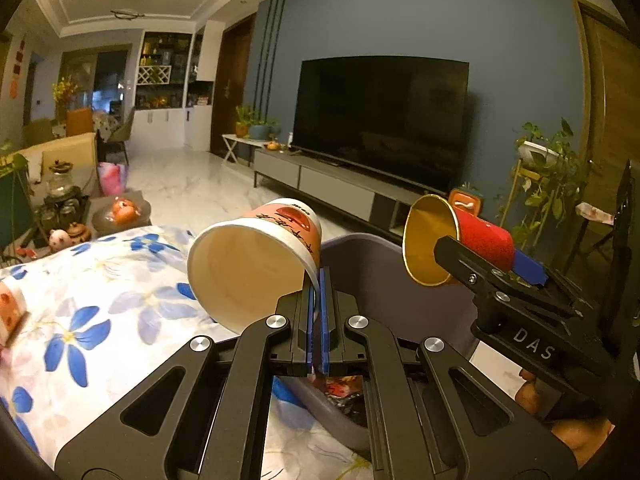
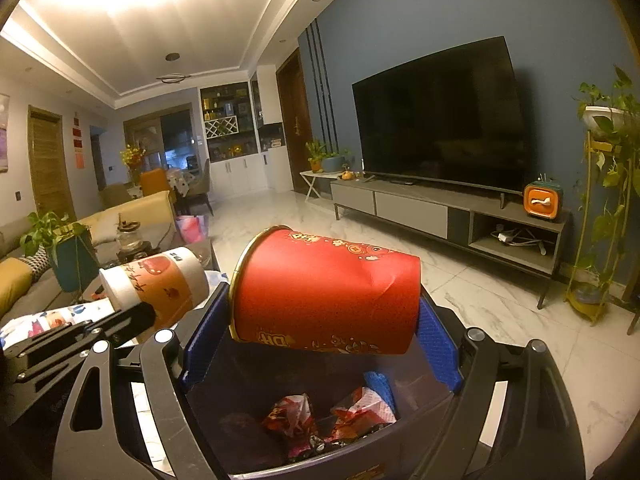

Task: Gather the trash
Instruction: 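Carry the paper cup and red cup over the grey bin, then open both tools to drop the cups into the bin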

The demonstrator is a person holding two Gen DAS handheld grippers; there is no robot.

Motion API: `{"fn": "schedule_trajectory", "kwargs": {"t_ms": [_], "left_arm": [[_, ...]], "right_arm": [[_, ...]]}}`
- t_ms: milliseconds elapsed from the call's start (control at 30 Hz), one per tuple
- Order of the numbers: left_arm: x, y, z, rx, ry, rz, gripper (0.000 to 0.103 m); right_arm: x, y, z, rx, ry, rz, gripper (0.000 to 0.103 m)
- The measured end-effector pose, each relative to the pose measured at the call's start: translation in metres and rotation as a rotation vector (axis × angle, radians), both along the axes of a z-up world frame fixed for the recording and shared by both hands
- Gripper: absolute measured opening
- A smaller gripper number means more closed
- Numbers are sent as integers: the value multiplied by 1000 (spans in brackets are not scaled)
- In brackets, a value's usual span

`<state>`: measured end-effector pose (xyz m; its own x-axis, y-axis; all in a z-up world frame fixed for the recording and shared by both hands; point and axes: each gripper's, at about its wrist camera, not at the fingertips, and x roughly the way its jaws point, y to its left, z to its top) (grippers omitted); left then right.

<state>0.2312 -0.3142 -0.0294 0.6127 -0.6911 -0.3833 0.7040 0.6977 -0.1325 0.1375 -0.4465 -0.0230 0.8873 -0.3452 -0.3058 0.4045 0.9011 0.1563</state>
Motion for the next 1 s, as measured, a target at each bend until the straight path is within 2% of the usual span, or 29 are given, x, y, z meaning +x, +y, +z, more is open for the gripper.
{"fn": "schedule_trajectory", "kwargs": {"t_ms": [1000], "left_arm": [[17,-19,-24,15,50,-73,2]], "right_arm": [[15,-9,-8,44,-2,-1,83]]}}
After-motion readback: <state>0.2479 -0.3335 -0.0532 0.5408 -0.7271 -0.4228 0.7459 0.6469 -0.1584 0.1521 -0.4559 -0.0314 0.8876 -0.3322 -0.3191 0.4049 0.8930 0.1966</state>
